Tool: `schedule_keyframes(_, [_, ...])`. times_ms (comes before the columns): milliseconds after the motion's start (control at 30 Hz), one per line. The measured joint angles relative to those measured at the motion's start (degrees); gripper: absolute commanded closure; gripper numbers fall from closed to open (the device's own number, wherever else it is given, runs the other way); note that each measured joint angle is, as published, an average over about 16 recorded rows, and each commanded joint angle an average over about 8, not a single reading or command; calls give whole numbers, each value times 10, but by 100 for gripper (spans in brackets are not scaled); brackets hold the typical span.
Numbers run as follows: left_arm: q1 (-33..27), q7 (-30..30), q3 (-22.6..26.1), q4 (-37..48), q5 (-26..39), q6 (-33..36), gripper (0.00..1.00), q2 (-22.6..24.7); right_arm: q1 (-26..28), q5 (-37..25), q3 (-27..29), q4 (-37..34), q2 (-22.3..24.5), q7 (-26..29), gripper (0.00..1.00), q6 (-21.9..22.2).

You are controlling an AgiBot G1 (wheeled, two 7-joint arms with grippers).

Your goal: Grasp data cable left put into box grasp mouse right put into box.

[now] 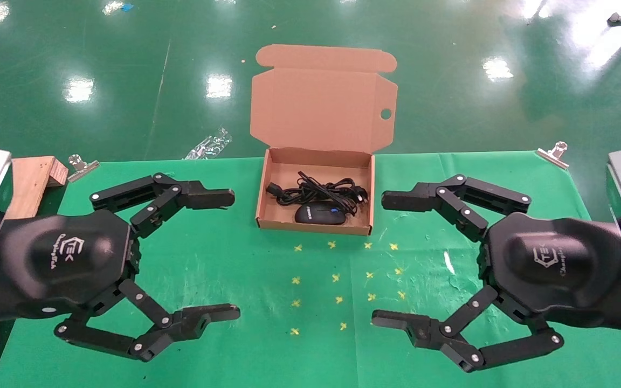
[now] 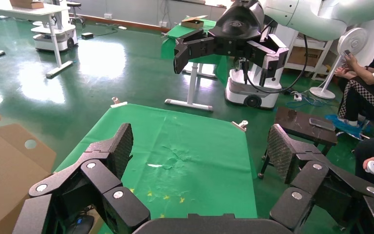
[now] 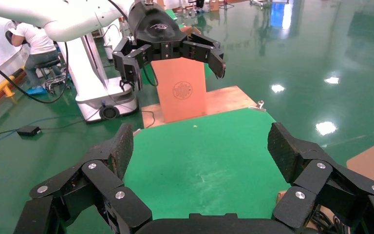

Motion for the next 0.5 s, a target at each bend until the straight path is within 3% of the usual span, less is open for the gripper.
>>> schedule_keyframes(500, [0, 0, 0, 0, 1, 0, 0, 0, 0, 0, 0, 0, 0, 0, 0, 0])
